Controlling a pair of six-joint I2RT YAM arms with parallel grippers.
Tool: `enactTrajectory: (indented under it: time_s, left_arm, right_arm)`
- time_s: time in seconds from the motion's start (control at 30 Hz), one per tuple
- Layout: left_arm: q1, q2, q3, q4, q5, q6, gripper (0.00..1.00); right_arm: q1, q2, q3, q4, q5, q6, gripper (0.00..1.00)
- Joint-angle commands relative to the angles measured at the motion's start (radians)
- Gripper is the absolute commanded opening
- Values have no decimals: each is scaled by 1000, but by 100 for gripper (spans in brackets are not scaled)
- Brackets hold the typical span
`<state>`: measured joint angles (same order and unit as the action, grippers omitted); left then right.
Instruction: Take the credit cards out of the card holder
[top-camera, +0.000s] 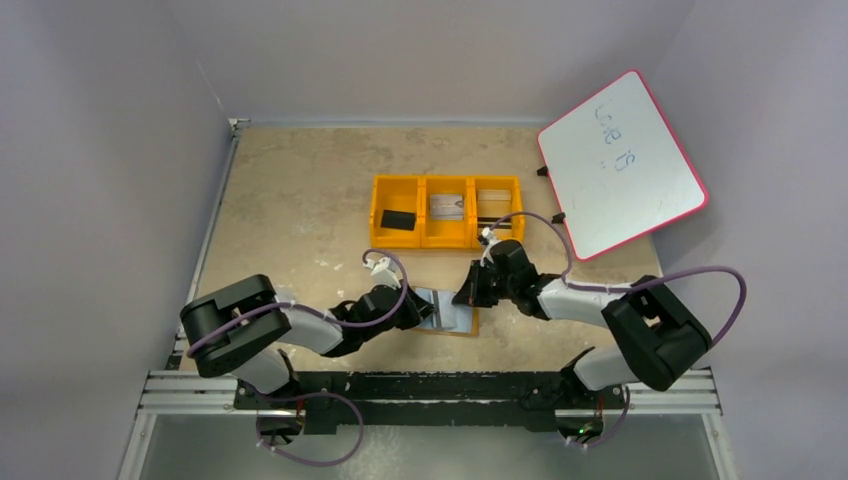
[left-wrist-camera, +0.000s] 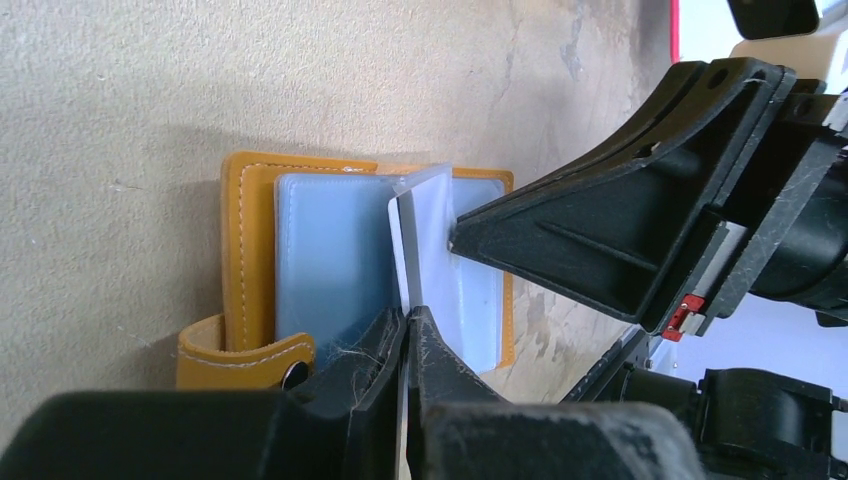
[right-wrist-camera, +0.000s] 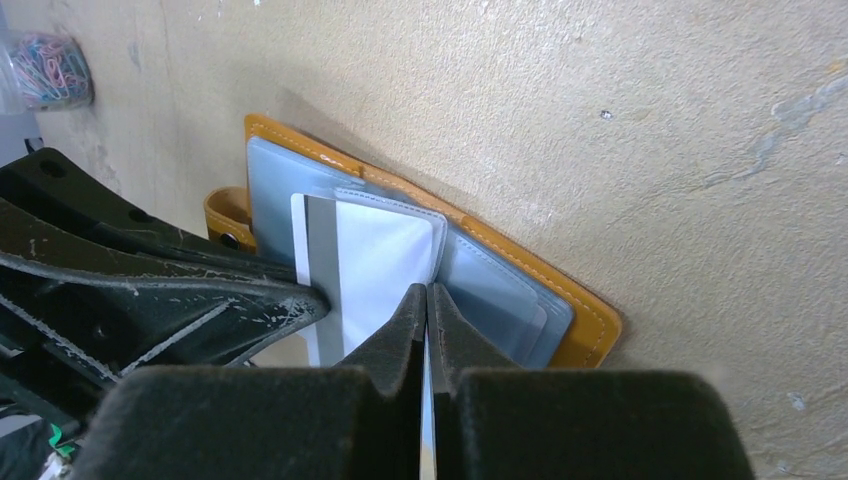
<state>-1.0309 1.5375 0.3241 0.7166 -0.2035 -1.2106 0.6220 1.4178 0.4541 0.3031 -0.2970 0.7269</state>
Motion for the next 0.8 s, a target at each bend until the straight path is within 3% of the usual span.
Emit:
enactTrajectory:
  time_s: [0.0,0.6,0.77]
  left_arm:
    - [-6,-47,-25,3,-36,29,0]
    - [-6,-76,-37,-13,-43,31,0]
    - [-6,-66,-28,-11,-34,35,5]
  right_arm:
    - [9,27,-35,-91,64,-8,0]
    - [9,30,-30,-80,70,-9,0]
    - [9,29,-25,-73,70,-12,0]
